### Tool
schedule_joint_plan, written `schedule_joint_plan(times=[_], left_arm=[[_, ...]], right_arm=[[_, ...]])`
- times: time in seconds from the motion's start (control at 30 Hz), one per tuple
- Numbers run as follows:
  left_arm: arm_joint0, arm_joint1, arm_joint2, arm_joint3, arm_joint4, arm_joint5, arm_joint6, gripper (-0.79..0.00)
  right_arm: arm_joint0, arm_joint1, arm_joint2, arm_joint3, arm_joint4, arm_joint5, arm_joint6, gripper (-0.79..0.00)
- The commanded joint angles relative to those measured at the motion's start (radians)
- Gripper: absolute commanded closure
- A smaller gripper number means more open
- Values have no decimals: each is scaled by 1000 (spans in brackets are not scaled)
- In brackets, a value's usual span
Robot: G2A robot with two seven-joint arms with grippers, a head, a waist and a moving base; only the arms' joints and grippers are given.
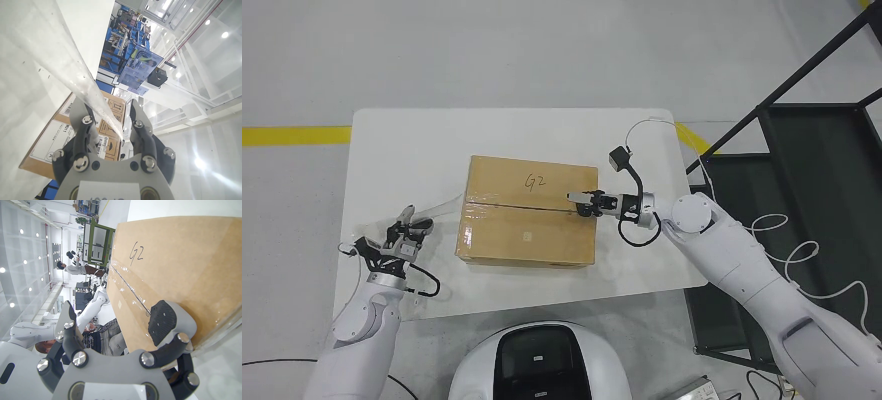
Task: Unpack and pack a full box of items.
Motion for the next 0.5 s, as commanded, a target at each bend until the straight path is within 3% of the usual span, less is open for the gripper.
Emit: schedule_joint_plan(times=[0.0, 0.13, 0.33, 0.47], left_arm=[[5, -1, -4, -4, 3, -5, 0, -292], [19, -2, -15, -25, 0, -19, 0, -280], [27, -4, -26, -67, 2, -28, 2, -22], [45, -5, -33, -109, 7, -40, 2, 0]], right_arm=[[0, 0, 0, 0, 0, 0, 0, -785], [0, 0, 0, 0, 0, 0, 0, -785], [0, 0, 0, 0, 0, 0, 0, -785], [0, 0, 0, 0, 0, 0, 0, -785]])
